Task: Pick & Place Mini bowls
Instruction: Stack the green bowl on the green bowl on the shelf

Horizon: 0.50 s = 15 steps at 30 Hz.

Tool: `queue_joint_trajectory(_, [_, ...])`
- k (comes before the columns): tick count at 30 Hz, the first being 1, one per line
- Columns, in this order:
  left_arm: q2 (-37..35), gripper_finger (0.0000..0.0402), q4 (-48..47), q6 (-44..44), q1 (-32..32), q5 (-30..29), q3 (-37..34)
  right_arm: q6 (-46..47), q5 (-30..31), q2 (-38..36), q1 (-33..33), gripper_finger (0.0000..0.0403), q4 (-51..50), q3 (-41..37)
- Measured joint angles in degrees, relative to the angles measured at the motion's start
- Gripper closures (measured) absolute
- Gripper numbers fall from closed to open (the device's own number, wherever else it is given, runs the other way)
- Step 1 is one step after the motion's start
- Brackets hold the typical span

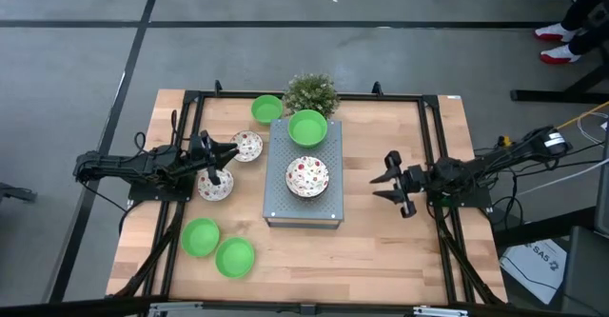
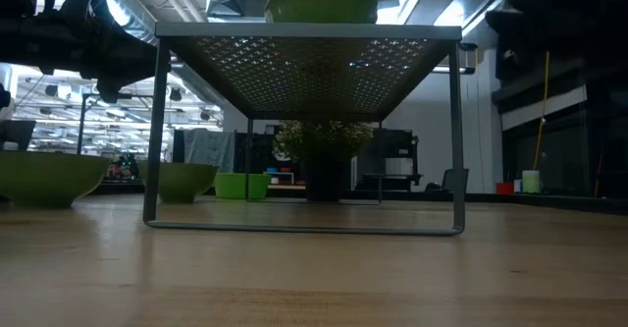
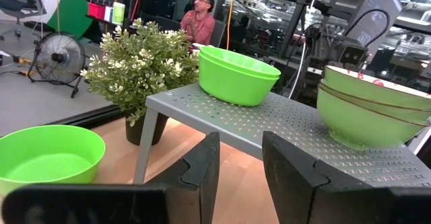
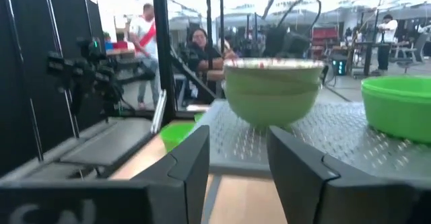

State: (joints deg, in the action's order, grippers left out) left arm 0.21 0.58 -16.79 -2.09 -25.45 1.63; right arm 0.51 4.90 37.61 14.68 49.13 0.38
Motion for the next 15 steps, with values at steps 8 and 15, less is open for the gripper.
queue_joint_trajectory(8, [0.0,0.0295,0.0,0.0,0.0,0.0,0.0,-3.9,0.1,-11.8,0.0,0.0256,-16.0,0.0])
queue_joint_trajectory(15, [0.0,0.0295,0.0,0.0,0.0,0.0,0.0,-4.2,2.0,-22.7,0.0,0.0256,-30.0,0.0])
